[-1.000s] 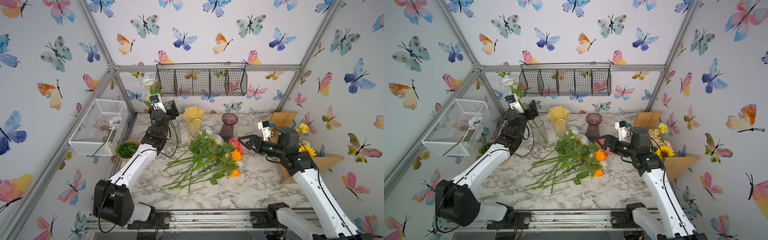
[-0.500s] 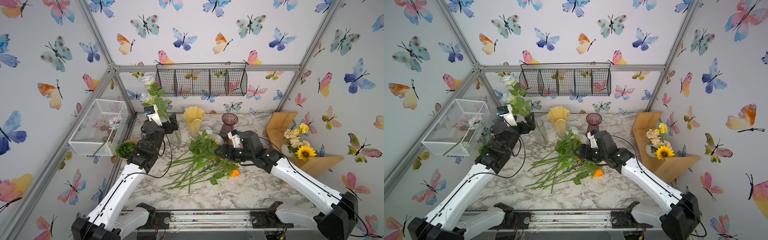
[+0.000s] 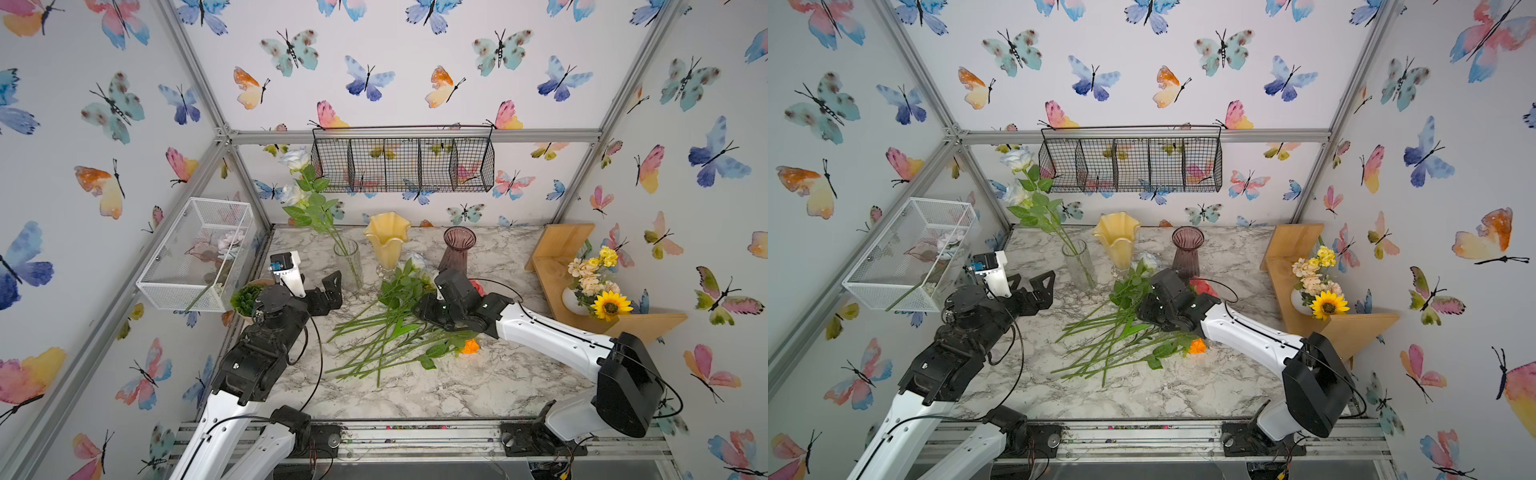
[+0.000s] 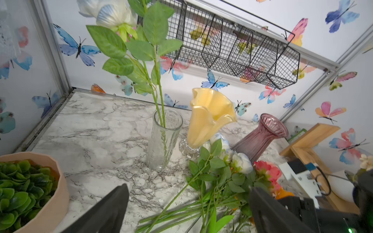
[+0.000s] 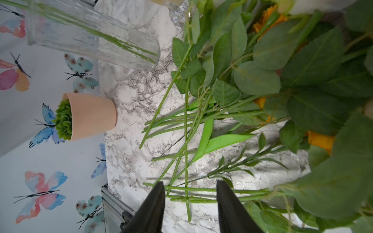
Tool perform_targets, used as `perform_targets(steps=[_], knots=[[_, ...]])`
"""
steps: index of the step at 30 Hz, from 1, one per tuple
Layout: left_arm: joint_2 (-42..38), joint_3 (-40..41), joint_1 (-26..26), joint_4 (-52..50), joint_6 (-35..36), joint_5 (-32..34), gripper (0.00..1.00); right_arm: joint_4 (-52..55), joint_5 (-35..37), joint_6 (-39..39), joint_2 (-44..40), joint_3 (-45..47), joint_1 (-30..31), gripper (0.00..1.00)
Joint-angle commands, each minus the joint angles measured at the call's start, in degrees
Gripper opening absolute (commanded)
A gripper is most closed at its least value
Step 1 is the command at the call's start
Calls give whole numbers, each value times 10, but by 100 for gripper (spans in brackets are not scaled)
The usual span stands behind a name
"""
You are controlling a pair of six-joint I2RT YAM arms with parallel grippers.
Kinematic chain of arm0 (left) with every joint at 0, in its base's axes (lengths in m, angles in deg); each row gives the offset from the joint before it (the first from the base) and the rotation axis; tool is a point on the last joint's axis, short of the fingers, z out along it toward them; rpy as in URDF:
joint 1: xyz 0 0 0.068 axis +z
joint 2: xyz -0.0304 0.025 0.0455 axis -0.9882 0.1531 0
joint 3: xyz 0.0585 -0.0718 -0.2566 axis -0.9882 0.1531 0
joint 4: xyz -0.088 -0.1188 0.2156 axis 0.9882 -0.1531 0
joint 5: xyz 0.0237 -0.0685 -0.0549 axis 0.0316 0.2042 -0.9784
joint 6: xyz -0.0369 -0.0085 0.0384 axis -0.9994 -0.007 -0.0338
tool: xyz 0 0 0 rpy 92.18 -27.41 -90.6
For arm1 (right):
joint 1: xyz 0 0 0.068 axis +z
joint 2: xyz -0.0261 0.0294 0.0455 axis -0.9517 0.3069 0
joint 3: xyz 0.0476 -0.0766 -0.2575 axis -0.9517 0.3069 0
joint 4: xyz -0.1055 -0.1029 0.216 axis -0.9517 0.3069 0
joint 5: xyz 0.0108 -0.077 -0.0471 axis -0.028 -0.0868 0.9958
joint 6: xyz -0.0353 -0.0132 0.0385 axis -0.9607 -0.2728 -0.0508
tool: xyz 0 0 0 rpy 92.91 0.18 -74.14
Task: Arrange the flowers in different vases according to their colors
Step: Pick up the flower at the center of the board.
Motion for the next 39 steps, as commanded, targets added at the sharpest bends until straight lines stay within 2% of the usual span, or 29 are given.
perform_targets(steps=[1, 5, 7, 10, 15, 18, 21, 25, 34, 39], knots=[[-11, 16, -2, -56, 12, -38, 99, 6, 39, 33, 34, -33, 1, 44], [-5, 36, -4, -71, 17, -50, 99, 34, 133, 48, -1, -24, 1, 44], [-14, 50, -6, -65, 13, -51, 99, 27, 161, 51, -30, -11, 0, 43], [-28, 63, -11, -55, 11, -49, 99, 77, 191, 44, -39, -37, 0, 40], [-35, 68, -21, -55, 9, -33, 99, 114, 176, 51, -15, -64, 0, 40], [-41, 67, -24, -59, 6, -17, 99, 80, 168, 53, -9, -52, 1, 41], [-42, 66, -26, -62, 6, -14, 99, 78, 135, 41, 36, -80, 5, 41], [-41, 65, -27, -64, 7, -10, 99, 79, 125, 17, 107, -140, 34, 42], [-39, 61, -29, -71, 6, -6, 100, 67, 104, -10, 211, -212, 45, 39], [-39, 62, -28, -72, 6, -3, 99, -6, 98, 12, 234, -200, 45, 39]])
